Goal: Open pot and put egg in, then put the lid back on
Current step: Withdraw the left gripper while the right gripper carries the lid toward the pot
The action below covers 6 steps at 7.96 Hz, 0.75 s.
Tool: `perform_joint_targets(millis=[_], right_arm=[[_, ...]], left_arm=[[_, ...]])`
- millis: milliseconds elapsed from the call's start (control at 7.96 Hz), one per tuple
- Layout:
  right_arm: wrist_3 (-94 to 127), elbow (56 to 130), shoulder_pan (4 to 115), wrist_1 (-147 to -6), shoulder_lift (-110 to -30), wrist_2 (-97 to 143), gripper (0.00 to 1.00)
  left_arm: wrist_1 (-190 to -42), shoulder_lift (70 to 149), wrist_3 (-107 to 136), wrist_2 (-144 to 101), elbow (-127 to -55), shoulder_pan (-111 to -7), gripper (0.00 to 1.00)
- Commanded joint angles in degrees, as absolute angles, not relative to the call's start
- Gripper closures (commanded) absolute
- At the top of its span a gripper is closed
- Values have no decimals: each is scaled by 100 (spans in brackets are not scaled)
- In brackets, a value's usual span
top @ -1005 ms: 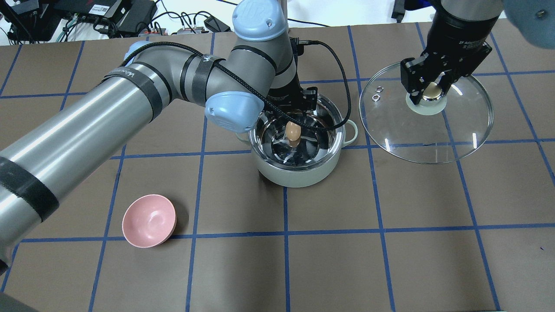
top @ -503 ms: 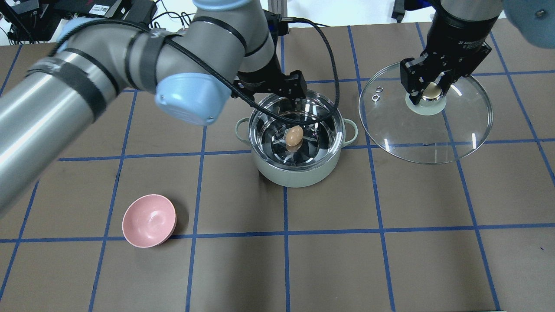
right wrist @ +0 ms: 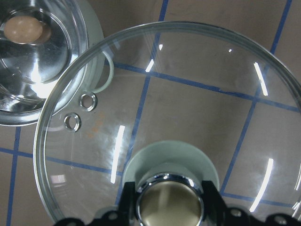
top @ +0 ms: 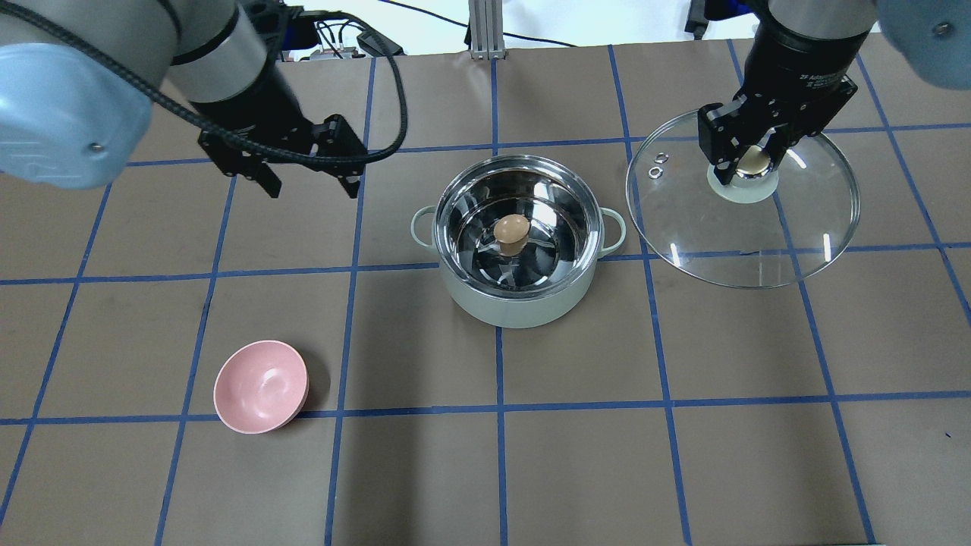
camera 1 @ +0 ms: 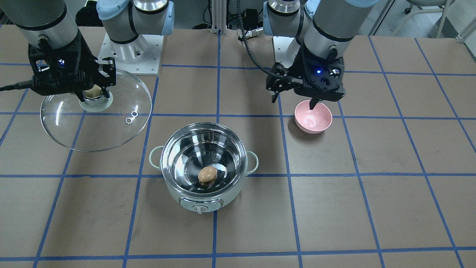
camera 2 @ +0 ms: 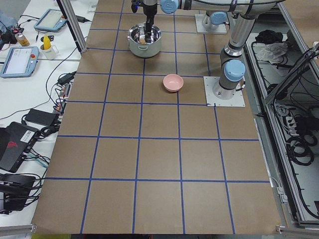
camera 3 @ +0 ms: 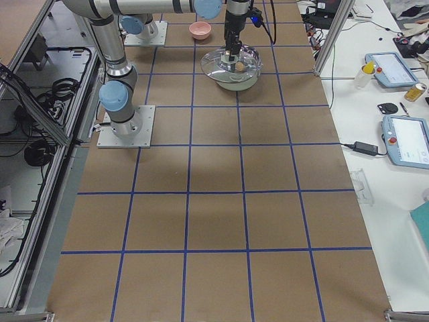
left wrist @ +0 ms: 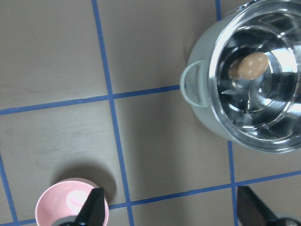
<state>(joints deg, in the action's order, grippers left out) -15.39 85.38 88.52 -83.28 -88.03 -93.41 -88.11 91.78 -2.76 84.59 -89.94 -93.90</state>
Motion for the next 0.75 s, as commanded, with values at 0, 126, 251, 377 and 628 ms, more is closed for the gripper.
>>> perform_joint_targets(millis=[0,126,251,377,628], right_arm=[[-1503,8552,9086,-8411,-8816,-9299,100],[-1459,8552,9366,-8672,-8763,-9299,100],[-1450,8552,9561,-8823,-8702,-9290,100],[-1441,8552,9623,-8963,-8623,-9090,100],[-1433,8552,9885,-9227,-8430,-8938,100]], left_arm=[[-8799,8912,-922,8490,-9404,-8728,0],[-8798,8860,-897,8490,-9448,-8736,0],[-8798,8842,-888,8586,-9448,-8762,0],[-8780,8842,-879,8839,-9448,-8763,0],[-8780,8850,-870,8886,-9457,-8771,0]])
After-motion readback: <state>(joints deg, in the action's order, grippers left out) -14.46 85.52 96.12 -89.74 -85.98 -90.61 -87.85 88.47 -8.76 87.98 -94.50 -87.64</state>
